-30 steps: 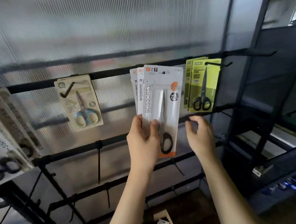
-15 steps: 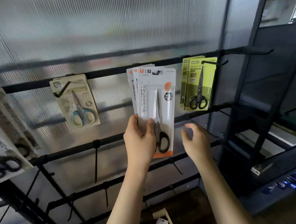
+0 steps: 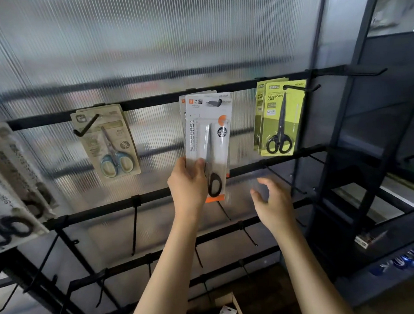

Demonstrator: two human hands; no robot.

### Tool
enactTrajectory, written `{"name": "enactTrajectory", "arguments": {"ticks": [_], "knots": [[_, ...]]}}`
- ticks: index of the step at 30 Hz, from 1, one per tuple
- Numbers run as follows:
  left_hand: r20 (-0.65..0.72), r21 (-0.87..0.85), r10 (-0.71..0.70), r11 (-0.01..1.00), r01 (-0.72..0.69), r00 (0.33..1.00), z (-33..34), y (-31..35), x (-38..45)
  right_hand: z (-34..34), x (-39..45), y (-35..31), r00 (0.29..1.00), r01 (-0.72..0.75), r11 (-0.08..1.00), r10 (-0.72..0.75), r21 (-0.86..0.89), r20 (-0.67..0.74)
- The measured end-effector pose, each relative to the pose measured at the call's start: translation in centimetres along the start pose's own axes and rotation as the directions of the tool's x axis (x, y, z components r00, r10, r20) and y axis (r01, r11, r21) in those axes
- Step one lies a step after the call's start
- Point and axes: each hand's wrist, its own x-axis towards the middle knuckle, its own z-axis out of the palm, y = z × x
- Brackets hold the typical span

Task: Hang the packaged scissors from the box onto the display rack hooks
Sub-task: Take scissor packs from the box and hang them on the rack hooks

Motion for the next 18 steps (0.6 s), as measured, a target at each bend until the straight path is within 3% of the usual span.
{"name": "enactTrajectory", "arguments": {"ticks": [11, 15, 18], "knots": [[0.114, 0.121, -0.105, 0.988, 0.091, 0.988, 0.8, -0.9, 1.6, -0.5, -1.8, 0.6, 0.996, -0.037, 0.997, 0.042, -0.071, 0.073], [0.239, 0.191, -0.172, 0.973, 0.127, 0.956, 0.9, -2.5, 0.7, -0.3, -3.1, 1.1, 0.997, -0.027, 0.991, 0.036, -0.129, 0.068], [0.26, 0.276, -0.228, 0.949, 0.154, 0.938, 0.5, -4.1, -1.0, 0.2, -4.3, 1.9, 0.998, -0.006, 0.981, 0.019, -0.192, 0.064]]}}
